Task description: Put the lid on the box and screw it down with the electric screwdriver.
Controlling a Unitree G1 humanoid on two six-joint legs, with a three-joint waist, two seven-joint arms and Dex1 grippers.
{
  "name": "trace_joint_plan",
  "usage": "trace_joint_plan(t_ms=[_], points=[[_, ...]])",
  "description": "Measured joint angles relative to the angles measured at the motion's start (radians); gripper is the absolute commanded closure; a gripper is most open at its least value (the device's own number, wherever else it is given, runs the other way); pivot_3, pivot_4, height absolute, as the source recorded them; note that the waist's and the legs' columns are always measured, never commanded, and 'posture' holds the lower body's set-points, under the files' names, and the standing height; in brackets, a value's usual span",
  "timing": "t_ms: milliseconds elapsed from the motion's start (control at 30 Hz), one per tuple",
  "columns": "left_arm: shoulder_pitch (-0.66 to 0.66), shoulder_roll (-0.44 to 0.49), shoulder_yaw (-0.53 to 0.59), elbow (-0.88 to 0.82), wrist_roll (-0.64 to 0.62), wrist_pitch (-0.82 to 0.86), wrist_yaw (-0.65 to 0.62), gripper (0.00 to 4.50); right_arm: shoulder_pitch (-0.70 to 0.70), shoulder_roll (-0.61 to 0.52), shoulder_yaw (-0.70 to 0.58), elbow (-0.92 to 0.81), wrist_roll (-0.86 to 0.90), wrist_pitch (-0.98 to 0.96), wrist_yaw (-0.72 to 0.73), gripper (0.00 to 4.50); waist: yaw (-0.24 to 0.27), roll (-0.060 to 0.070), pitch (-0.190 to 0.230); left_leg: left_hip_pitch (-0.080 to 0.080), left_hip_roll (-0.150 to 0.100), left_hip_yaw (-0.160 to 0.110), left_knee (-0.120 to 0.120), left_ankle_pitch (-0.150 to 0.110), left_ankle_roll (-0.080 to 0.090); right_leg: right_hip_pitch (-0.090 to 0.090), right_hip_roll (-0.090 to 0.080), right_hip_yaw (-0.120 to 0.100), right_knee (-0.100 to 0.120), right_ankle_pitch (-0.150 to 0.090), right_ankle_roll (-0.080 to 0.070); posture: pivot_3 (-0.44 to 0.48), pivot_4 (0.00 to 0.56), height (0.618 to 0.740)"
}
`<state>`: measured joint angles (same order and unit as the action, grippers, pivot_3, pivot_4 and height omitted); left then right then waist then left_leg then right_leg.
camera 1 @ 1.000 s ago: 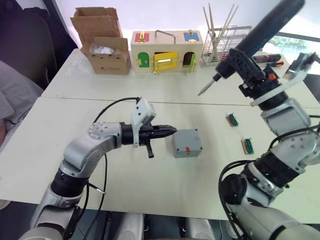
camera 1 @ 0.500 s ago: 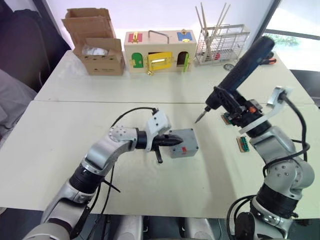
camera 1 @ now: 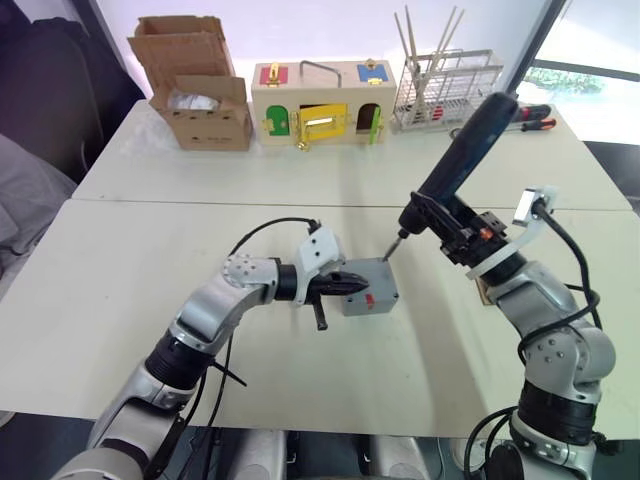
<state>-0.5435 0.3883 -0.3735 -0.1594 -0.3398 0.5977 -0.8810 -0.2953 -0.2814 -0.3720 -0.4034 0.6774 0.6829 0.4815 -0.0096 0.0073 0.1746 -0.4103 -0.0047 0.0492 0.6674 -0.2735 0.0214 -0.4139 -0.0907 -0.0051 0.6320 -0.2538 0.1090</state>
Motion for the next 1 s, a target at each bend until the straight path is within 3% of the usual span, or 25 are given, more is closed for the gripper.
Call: trace_joint_plan(t_ms=[467, 667, 1000], points=[[0.001, -0.001, 0.003, 0.000, 0.002, 0.004, 0.007, 4.50, 0.001, -0.038, 0.067, 0.052, -0.010, -0.086, -0.005, 2.60, -0.001, 0.000, 0.000, 0.000, 0.000, 0.000, 0.000, 0.000, 0.000, 0.000, 0.000, 0.000, 0.000, 0.000, 0.000, 0.000, 0.150, 0.731], [0.004, -0.001, 0.004, -0.001, 0.002, 0.007, 0.013, 4.50, 0.019, -0.122, 0.167, 0.018, -0.099, -0.168, 0.033, 2.60, -0.001, -0.001, -0.001, 0.002, 0.000, 0.000, 0.000, 0.000, 0.000, 0.002, 0.000, 0.000, 0.000, 0.000, 0.000, 0.000, 0.150, 0.731], [0.022, 0.001, 0.009, -0.001, 0.004, 0.011, 0.016, 4.50, 0.127, -0.167, 0.297, -0.084, -0.245, -0.305, 0.065, 2.60, -0.003, -0.016, -0.014, 0.005, 0.002, -0.002, 0.000, 0.000, 0.000, 0.005, 0.002, 0.000, -0.001, 0.000, 0.000, 0.000, 0.150, 0.731]])
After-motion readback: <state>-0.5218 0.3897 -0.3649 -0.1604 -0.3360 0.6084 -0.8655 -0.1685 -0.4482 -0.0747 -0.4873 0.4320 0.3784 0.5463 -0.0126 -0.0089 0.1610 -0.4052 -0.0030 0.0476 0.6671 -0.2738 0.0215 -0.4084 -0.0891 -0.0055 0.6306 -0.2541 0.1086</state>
